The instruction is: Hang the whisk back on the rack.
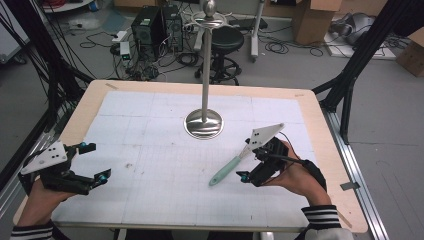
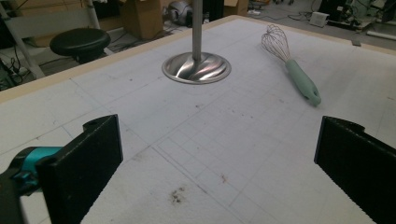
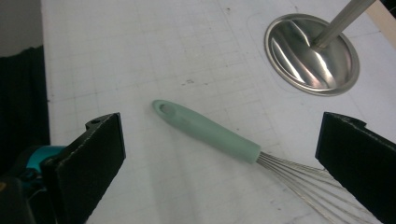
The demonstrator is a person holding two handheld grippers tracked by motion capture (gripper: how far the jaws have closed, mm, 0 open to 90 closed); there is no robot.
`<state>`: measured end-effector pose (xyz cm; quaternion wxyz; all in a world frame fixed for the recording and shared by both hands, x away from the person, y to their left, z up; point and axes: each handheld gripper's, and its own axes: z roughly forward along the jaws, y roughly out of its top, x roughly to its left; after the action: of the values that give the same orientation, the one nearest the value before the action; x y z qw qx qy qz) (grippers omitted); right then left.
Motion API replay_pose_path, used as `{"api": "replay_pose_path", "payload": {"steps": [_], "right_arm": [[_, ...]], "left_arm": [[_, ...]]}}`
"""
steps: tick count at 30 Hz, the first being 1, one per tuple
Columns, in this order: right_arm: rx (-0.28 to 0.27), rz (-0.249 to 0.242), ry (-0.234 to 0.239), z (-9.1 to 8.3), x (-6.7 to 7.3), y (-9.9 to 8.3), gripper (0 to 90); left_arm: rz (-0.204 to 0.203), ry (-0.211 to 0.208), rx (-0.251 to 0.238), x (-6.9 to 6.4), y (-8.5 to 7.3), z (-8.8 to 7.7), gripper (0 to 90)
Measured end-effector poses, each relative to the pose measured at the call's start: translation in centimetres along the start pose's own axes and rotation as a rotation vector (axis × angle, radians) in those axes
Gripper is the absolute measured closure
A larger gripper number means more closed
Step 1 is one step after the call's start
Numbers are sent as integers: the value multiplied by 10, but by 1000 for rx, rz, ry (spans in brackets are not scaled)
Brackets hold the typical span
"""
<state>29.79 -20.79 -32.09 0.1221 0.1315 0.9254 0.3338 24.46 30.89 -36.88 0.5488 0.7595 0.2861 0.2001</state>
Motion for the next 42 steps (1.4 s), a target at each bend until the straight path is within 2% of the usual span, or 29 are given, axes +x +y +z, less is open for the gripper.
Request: {"api": "replay_pose_path", "payload": {"steps": [7,8,9,10,14,15,26,29,34,41,42], "right_arm": [[24,-41,-4,1,-8,2,6],[28,-42,15,2,-11,2,6],[28,-42,15,2,-11,2,6],[27,-71,18,4,-14,2,6],[39,-111,55,10,-21,2,6],[50,-107,72,13,-23,2,6],[144,-162,111,49,-38,-2,6],[166,-165,110,58,-40,-3,6],[223,-177,142,70,-42,-6,6],[278,-225,160,88,-43,-7,7],[289,-220,157,89,-43,-7,7]], "left_arm": [[1,-1,-1,0,1,1,17],[2,-2,0,0,1,2,17],[2,-2,0,0,1,2,17],[4,-6,2,-1,1,4,17],[2,-10,6,-1,1,6,17],[3,-12,7,-1,1,6,17],[5,-16,14,-1,1,9,17],[5,-17,12,-2,1,9,17],[4,-15,13,-2,1,9,17],[8,-18,19,-2,1,10,17],[7,-18,19,-2,1,10,17]]}}
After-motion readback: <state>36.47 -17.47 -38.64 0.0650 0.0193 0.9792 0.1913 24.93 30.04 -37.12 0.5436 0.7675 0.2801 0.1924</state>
